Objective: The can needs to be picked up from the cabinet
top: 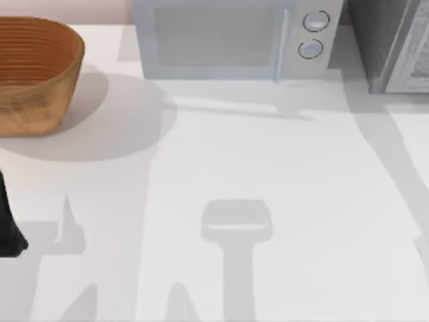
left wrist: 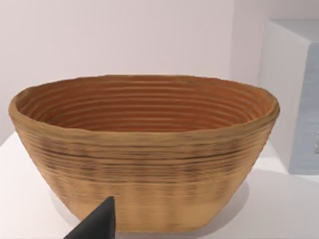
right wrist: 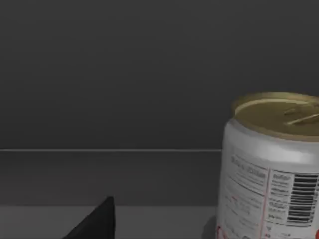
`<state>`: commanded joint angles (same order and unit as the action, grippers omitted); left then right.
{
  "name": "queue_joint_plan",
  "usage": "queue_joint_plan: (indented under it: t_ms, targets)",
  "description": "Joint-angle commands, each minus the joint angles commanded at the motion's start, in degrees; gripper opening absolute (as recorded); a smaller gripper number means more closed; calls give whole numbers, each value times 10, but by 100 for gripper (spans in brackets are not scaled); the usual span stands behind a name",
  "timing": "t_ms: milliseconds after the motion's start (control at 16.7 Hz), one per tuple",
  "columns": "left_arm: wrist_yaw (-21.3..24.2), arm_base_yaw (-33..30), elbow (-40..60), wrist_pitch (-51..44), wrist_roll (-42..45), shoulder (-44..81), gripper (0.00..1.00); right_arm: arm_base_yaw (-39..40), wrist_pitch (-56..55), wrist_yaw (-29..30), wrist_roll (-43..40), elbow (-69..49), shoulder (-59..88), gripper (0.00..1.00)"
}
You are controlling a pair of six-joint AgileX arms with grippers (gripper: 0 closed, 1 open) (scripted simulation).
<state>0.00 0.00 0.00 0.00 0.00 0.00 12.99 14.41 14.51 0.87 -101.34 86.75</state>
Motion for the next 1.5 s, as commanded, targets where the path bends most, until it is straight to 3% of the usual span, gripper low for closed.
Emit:
queue_joint_plan:
  t_ms: [480,1260,1500]
  targets:
    - [0,0,0,0,0,0,100,-13,-6,-12,0,-46,50,100]
    - [0,0,0,0,0,0,100,-13,-6,-12,0,-46,50,2]
    - [0,0,0,0,0,0,100,-13,-6,-12,0,-46,50,0]
